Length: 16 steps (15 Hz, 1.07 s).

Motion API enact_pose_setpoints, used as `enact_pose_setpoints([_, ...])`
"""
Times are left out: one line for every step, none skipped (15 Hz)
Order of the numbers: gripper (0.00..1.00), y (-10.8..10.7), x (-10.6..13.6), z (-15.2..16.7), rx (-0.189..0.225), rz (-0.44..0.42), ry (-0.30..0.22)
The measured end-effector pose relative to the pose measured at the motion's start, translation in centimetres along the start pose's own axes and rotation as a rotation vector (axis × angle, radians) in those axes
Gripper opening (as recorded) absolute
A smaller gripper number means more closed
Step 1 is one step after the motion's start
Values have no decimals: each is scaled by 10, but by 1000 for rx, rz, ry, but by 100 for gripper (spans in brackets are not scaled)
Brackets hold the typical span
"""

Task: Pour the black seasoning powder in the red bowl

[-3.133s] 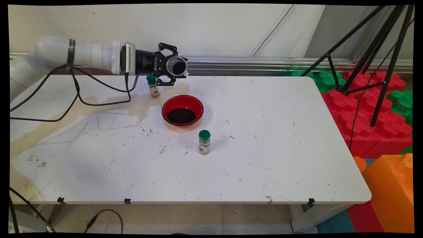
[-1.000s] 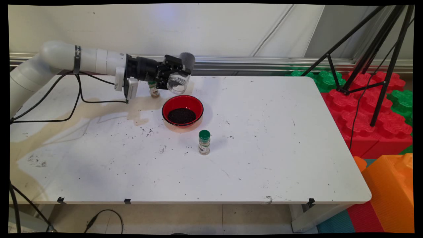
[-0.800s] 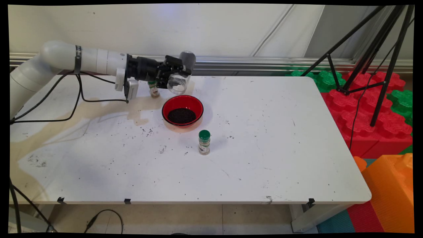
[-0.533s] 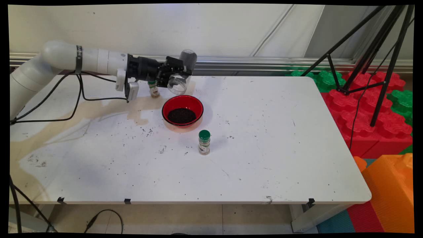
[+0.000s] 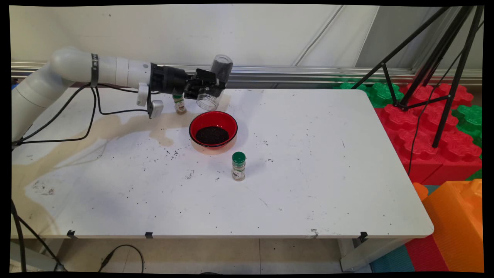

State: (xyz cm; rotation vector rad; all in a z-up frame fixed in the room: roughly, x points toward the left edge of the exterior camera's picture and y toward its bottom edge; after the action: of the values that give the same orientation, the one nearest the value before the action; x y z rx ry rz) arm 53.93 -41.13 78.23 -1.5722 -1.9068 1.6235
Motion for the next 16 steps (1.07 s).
enact_pose_setpoints([0,0,0,1,-1,20,-2])
enact_pose_setpoints([0,-1,0,1,-1,40,-4])
enact_pose_setpoints([0,-1,0,2,-1,55,-6])
enact_pose_setpoints([0,-1,0,2,-1,67,-7])
enact_pose_setpoints([0,-1,0,3,0,79,-9])
enact_pose_setpoints([0,-2,0,3,0,96,-11])
enact_pose_setpoints([0,-3,0,4,1,112,-13])
enact_pose_setpoints([0,-3,0,5,2,125,-14])
enact_pose_setpoints([0,-3,0,5,2,133,-15])
enact_pose_setpoints([0,-4,0,5,3,145,-17])
enact_pose_setpoints([0,-4,1,6,3,158,-19])
enact_pose_setpoints([0,-5,1,6,4,170,-20])
enact_pose_setpoints([0,-5,1,6,4,179,-21])
enact_pose_setpoints([0,-6,2,6,5,186,-22])
enact_pose_setpoints([0,-6,2,6,5,194,-23])
enact_pose_setpoints([0,-6,2,7,6,199,-23])
